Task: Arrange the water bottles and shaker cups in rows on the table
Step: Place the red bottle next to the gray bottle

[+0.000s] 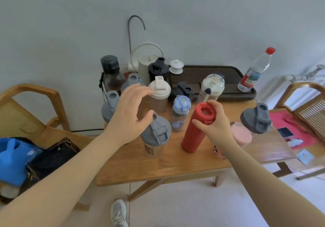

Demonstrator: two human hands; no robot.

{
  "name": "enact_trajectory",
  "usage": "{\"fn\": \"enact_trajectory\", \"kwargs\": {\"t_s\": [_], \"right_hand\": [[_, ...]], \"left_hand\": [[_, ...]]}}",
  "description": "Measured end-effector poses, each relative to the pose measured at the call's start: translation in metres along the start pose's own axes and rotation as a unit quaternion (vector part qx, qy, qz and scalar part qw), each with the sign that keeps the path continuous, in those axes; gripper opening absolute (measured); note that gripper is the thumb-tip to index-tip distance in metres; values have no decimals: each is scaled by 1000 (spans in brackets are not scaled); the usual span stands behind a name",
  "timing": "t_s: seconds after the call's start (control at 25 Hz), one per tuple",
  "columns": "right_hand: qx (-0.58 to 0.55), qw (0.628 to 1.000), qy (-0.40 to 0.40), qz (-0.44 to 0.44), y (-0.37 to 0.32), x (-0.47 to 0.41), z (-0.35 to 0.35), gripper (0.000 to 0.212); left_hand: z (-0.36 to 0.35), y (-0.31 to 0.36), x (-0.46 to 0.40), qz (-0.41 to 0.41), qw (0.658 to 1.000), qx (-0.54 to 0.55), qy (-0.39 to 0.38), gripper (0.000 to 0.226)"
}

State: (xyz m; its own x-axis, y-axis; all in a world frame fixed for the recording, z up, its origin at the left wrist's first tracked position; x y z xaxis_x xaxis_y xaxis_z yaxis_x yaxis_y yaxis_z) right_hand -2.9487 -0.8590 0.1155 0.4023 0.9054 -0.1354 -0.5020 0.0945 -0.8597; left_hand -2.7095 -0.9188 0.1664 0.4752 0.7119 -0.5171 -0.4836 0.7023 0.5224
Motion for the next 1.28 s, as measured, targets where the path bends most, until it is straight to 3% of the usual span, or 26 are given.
{"fn": "enact_trajectory", "kwargs": {"t_s": [0.16, 0.32, 0.56, 0.76, 0.88, 1.0, 1.28], "right_hand": [[-63, 992, 54, 94, -65, -27, 18, 63], [-132, 978, 23, 163, -134, -71, 1, 55], [-132, 966, 40, 219, -197, -140, -58, 57], [-132, 964, 86, 215, -220, -186, -94, 60], [-130, 966, 103, 199, -225, -211, -117, 59], [-115, 970, 106, 185, -227, -229, -139, 57], [-108, 979, 82, 155, -222, -261, -191, 57]], "left_hand": [[38, -13, -7, 65, 997, -26, 37, 41], [60, -58, -40, 148, 988, -37, 32, 41], [58, -171, -107, 247, 961, -99, -78, 78], [36, -221, -133, 235, 955, -41, -175, 98], [28, -229, -141, 189, 961, 39, -199, 84], [29, -238, -148, 168, 967, 67, -181, 69], [48, -287, -165, 201, 973, 21, -113, 67]]}}
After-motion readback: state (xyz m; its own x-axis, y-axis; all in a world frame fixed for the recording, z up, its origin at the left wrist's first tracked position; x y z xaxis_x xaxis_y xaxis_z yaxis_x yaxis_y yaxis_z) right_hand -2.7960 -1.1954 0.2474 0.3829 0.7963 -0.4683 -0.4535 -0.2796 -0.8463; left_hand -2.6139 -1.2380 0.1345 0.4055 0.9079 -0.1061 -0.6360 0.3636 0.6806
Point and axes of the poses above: each hand's wrist, its own x-axis away from the middle knuckle, its own z-axis out of the back of the hand, y = z × x, the point moved 5 cm from there along -x, towards the middle knuckle, and after that the axes turned 1 degree about -x, right-handed, at the moved point
